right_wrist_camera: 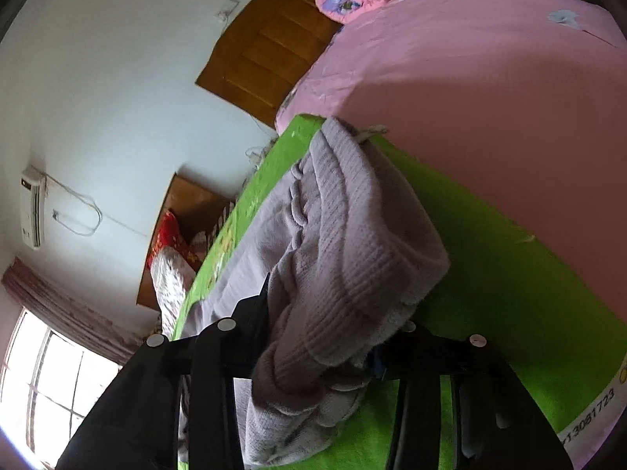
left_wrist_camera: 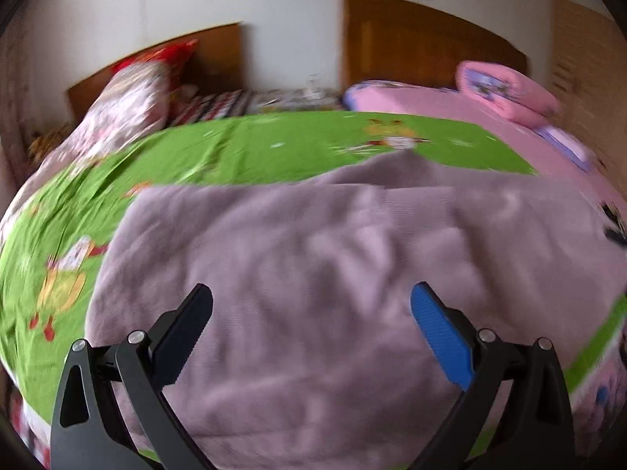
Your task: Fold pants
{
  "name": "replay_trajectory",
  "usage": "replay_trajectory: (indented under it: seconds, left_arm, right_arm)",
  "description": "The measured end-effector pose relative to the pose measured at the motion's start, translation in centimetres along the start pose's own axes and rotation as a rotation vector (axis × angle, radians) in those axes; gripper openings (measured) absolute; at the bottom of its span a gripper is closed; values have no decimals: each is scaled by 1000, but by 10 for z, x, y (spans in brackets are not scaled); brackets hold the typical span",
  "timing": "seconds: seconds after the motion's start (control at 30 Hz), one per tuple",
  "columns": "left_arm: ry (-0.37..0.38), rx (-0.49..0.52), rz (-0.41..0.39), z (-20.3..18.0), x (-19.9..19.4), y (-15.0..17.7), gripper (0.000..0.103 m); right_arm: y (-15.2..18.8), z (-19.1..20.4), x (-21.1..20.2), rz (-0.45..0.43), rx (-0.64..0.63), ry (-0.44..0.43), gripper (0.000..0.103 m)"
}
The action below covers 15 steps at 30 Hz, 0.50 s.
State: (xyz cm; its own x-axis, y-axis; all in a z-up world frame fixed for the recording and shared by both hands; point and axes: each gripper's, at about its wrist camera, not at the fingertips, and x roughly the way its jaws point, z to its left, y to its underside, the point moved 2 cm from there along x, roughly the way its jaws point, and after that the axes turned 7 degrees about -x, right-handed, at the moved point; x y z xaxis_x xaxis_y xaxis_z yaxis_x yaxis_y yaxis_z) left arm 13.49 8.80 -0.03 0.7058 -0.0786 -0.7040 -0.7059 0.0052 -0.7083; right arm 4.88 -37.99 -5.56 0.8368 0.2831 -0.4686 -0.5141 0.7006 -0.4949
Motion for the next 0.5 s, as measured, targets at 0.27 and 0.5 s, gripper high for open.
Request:
replay_trajectory:
  seconds: [0.27, 0.5]
  left_arm:
    - [73, 46, 103, -9, 25, 12, 102]
    - [81, -208, -131, 72, -37, -5, 101]
  right_arm:
    - [-11, 69, -25, -119, -159, 33, 37]
    - [10, 234, -12, -183, -615, 42, 36]
